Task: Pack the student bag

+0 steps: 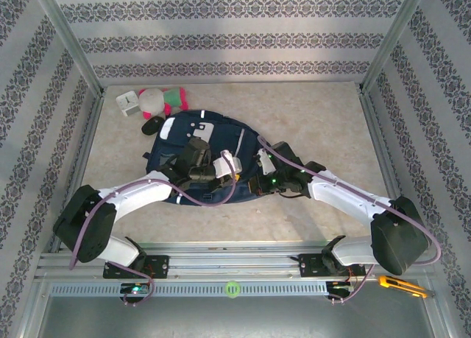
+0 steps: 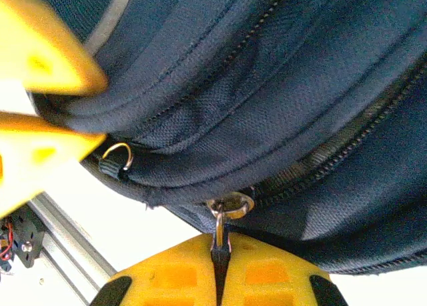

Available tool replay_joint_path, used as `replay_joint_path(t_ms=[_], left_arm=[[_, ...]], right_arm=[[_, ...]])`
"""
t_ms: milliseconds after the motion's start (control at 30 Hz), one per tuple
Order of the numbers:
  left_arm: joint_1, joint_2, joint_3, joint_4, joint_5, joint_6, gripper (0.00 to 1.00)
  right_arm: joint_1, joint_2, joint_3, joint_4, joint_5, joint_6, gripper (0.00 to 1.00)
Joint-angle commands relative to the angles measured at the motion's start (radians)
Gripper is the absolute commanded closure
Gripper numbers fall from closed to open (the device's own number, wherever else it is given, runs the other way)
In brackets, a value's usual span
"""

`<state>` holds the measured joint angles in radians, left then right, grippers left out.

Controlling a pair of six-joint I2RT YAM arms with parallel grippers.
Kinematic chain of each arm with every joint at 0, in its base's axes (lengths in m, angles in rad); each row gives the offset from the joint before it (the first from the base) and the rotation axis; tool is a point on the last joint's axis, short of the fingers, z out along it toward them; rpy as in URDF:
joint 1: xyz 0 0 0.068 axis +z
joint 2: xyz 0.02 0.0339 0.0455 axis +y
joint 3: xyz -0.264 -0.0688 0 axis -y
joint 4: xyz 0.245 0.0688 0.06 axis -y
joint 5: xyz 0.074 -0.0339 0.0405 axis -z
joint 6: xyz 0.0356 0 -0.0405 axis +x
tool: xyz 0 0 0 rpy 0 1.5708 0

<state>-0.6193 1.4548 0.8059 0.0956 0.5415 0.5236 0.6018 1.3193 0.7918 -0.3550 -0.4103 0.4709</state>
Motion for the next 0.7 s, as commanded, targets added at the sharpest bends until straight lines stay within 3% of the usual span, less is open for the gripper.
replay_joint_path(t_ms=[0, 300, 667], left_arm=[[0.005, -0.032, 0.000, -0.065, -0.011, 0.085, 1.00], [0.049, -0.152, -0.050, -0.291, 0.126, 0.210, 1.00], [0.066, -0.236, -0.060, -0.471, 0.159, 0.297, 1.00]], right_arm=[[-0.054, -0.043, -0.031, 0.017, -0.044, -0.008, 1.00], [-0.244, -0.045, -0.041, 0.019, -0.142, -0.071, 1.00], [-0.396, 0.083, 0.041, 0.037, -0.198, -0.174, 1.00]])
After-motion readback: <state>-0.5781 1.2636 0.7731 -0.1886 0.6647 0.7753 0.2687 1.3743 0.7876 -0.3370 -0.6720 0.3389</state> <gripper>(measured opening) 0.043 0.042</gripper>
